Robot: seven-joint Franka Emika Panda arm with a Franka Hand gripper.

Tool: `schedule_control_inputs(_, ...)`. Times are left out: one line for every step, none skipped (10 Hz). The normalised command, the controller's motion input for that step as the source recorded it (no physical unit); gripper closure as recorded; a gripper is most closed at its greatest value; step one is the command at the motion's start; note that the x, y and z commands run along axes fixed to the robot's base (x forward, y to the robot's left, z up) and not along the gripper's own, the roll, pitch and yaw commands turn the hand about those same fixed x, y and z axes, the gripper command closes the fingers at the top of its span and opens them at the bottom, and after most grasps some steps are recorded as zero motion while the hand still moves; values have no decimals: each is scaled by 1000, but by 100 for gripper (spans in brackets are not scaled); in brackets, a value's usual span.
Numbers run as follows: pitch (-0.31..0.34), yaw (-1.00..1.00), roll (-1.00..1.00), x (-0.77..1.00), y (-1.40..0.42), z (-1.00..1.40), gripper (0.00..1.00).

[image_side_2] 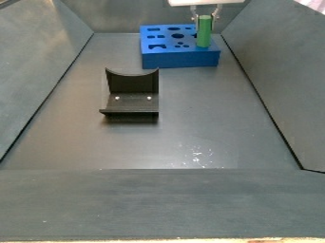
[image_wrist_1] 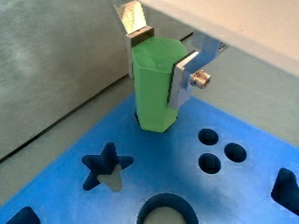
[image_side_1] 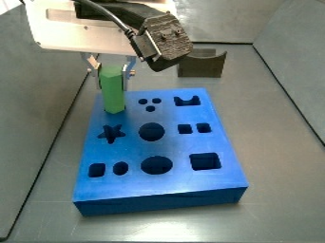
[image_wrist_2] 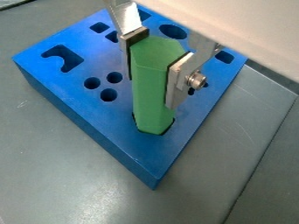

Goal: Pick up the hexagon object. Move to above the board. Insert the hexagon object.
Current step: Insert the hexagon object.

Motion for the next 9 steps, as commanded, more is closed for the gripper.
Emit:
schedule_control_inputs(-29, 0, 3, 0, -77, -1000, 100)
schedule_control_inputs(-3, 0, 29, 0, -71, -1000, 100)
schedule_control_inputs(0, 51, 3, 49, -3, -1000, 100)
schedule_control_inputs(0, 534, 0, 280, 29, -1000, 100)
schedule_control_inputs(0, 569, 0, 254, 3, -1000, 100)
schedule_control_inputs(0, 57, -189, 0, 0, -60, 100)
schedule_control_inputs(-251, 0, 120, -57, -106, -243, 100)
schedule_control_inputs(-260, 0, 77, -157, 0, -1000, 100)
schedule_control_inputs(-169, 29, 0, -223, 0, -1000, 100)
